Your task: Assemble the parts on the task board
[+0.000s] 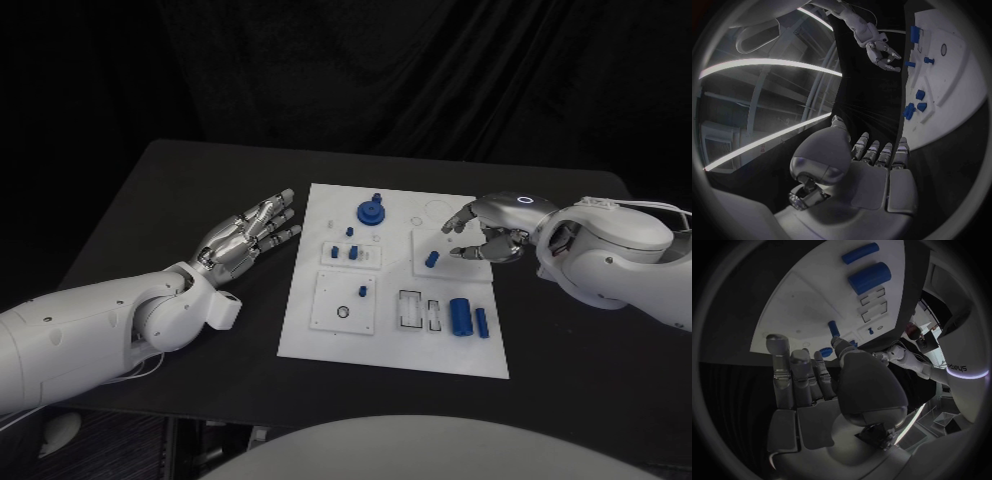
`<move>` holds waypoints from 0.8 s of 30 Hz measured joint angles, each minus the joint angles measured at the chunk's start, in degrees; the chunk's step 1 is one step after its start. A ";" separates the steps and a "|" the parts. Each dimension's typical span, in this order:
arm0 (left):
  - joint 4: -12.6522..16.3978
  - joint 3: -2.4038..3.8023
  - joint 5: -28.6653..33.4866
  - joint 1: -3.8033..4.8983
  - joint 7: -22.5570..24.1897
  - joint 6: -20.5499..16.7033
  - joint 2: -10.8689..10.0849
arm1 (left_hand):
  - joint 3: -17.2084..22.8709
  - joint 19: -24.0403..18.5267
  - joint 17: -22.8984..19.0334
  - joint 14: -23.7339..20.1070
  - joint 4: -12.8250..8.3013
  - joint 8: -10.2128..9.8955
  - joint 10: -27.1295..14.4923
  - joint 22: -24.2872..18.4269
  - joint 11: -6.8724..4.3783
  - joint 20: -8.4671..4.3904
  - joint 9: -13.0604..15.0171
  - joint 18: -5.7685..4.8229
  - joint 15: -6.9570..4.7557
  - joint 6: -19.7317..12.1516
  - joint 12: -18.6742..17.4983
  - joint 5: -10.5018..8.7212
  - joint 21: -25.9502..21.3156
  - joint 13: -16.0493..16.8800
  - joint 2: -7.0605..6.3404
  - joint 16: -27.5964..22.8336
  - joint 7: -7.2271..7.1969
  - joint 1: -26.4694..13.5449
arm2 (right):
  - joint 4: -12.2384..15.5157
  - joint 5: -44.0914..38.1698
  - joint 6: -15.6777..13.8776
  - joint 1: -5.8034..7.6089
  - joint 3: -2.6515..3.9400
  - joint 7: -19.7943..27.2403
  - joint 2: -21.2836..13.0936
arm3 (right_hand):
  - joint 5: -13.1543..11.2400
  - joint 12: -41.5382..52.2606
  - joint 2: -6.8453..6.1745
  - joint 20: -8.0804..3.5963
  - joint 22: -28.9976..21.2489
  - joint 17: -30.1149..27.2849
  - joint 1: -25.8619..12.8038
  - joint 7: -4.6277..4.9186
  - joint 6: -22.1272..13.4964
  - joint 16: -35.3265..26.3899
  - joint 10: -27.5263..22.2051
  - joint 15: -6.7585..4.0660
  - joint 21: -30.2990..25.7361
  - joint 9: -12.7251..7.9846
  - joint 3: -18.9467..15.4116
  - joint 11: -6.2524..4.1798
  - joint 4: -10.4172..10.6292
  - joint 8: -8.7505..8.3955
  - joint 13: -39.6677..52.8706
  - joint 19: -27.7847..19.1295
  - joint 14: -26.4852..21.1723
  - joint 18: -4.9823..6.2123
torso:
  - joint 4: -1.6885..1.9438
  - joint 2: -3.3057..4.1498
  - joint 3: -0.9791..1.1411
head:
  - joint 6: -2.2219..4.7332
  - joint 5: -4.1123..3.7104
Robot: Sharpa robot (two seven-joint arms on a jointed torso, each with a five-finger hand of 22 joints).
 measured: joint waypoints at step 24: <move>0.81 0.01 -1.34 -0.10 0.01 -2.68 -0.50 | 0.00 -2.57 -0.04 0.11 0.00 0.00 1.18 -6.31 -6.20 -13.56 0.00 -1.82 -8.08 2.35 -0.02 4.14 -1.39 0.10 -4.23 0.00 -0.85 4.64 | -2.00 0.53 1.91 -2.23 0.02 1.50 2.12 | 0.97 0.79 -1.04 -0.43 -0.01 -2.49 4.95 4.29 -3.30 -0.95 0.65 -0.52 -1.56 -1.34 1.12 -0.52 -3.94 -0.87 -1.24 -0.41 -0.53 0.01 | 0.02 -0.04 -0.03 | 0.00 0.13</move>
